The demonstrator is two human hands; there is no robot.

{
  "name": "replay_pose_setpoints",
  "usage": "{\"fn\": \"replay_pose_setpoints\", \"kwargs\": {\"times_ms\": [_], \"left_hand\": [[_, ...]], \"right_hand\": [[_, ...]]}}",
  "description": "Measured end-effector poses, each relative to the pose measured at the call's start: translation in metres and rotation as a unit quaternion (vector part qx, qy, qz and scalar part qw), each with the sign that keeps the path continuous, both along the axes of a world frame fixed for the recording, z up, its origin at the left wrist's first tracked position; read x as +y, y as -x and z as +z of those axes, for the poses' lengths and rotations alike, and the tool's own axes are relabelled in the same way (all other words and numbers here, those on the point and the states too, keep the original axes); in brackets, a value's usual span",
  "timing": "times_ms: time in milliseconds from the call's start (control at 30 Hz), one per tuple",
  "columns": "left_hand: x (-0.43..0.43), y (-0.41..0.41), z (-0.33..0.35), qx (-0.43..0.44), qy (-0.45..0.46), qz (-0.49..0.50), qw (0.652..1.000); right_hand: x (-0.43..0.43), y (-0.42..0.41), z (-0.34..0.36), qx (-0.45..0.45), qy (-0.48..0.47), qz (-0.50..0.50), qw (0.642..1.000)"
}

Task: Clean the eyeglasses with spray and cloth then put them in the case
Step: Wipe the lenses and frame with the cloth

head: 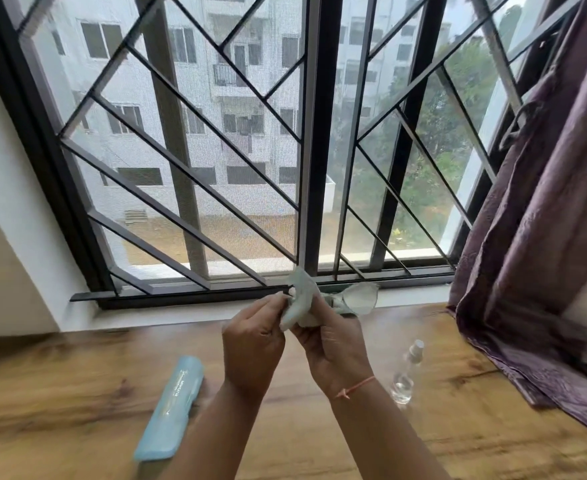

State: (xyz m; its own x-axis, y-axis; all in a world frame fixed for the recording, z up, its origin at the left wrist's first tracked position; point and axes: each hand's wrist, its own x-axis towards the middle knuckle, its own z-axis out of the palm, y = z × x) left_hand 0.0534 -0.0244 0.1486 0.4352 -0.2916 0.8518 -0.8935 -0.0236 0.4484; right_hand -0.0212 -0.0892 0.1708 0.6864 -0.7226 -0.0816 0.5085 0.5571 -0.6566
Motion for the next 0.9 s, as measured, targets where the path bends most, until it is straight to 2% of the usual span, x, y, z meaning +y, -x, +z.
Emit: {"fn": "replay_pose_setpoints", "kwargs": {"times_ms": [167,400,567,800,900], "left_hand": [[0.002,-0.003,0.012,0.014,0.008,0.032,0.999],[0.003,-0.018,0.014,0.031,-0.002,0.083,0.996],[0.004,-0.02,0.009,0.027,0.013,0.092,0.995],[0.004,-0.022,0.004,0.018,0.025,0.115,0.993],[0.006,-0.025,0.003,0.04,0.031,0.122,0.991]], "right_hand": [[-0.005,0.006,-0.002,-0.061,-0.024,0.05,0.997],[-0.023,0.02,-0.014,-0.128,0.034,0.129,0.983],[-0.031,0.037,-0.015,-0.109,0.128,0.176,0.97],[-0.044,0.06,-0.024,-0.054,0.176,0.214,0.959],[-0.046,0.06,-0.023,-0.08,0.158,0.207,0.962]]}}
